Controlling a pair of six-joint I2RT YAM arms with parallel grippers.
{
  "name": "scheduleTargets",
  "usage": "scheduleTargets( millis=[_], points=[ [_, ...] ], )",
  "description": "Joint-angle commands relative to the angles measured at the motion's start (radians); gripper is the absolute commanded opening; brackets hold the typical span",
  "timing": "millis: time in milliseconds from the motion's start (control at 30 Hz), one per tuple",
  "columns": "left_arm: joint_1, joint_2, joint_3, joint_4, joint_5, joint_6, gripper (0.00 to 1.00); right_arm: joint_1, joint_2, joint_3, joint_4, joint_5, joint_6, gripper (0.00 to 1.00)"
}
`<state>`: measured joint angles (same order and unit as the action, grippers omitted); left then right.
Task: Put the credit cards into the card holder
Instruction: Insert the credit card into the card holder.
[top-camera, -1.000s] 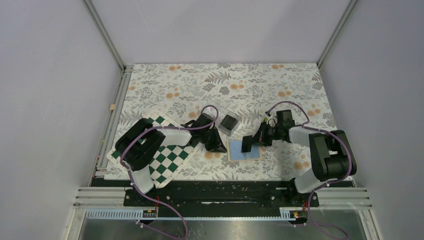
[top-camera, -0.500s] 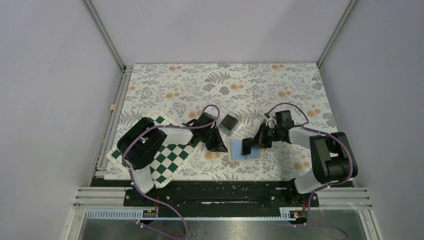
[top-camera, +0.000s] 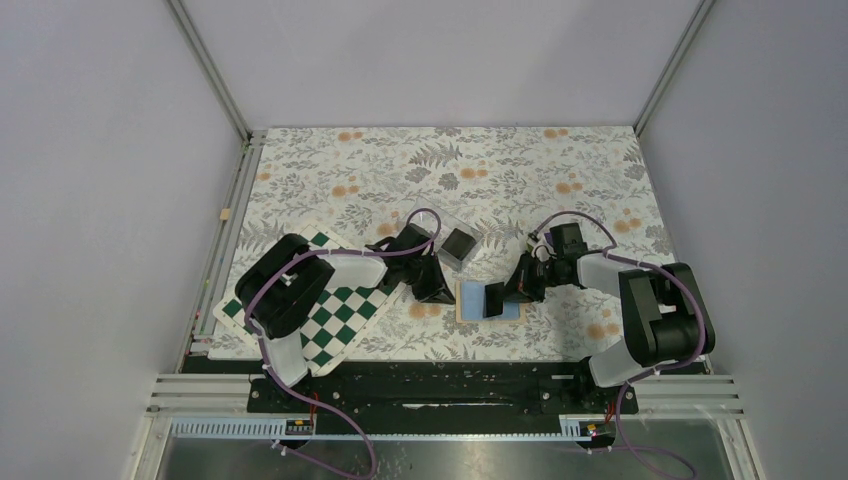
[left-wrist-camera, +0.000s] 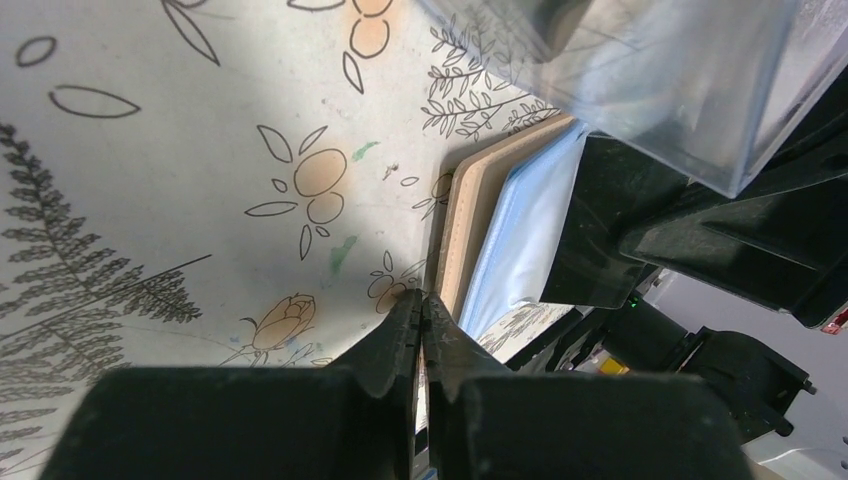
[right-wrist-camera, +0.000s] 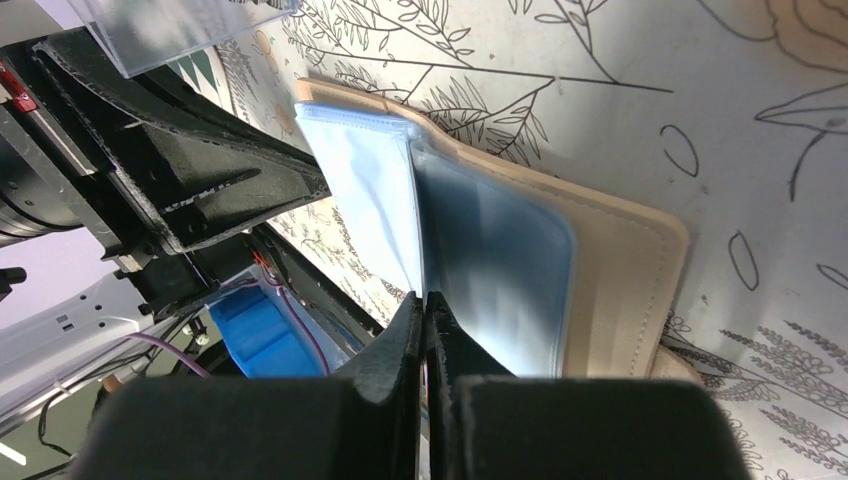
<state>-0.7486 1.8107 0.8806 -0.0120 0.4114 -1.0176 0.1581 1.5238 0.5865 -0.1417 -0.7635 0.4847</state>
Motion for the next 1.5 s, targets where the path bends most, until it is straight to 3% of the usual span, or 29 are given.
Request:
scheduleTargets(
  millis=[0, 567, 933, 1467],
  points=[
    [-0.01, 0.025, 0.032, -0.023, -0.02, 0.029, 0.03, 0.015, 0.037, 0.039, -0.056, -0.023, -0.028, 0.0],
    [-0.016, 0.042, 0.056, -0.053, -0.028, 0.039, 0.03, 0.031, 0.11, 0.066, -0.05, -0.086, -0.014, 0.0],
    [-0.017, 0.047, 0.066, -0.064, -0.028, 0.043, 0.03, 0.089, 0.142, 0.107, -0.111, -0.03, -0.029, 0.0],
    [-0.021, 0.026, 0.077, -0.089, -0.029, 0.045, 0.03, 0.137, 0.07, 0.155, -0.224, 0.138, -0.041, 0.53]
  ],
)
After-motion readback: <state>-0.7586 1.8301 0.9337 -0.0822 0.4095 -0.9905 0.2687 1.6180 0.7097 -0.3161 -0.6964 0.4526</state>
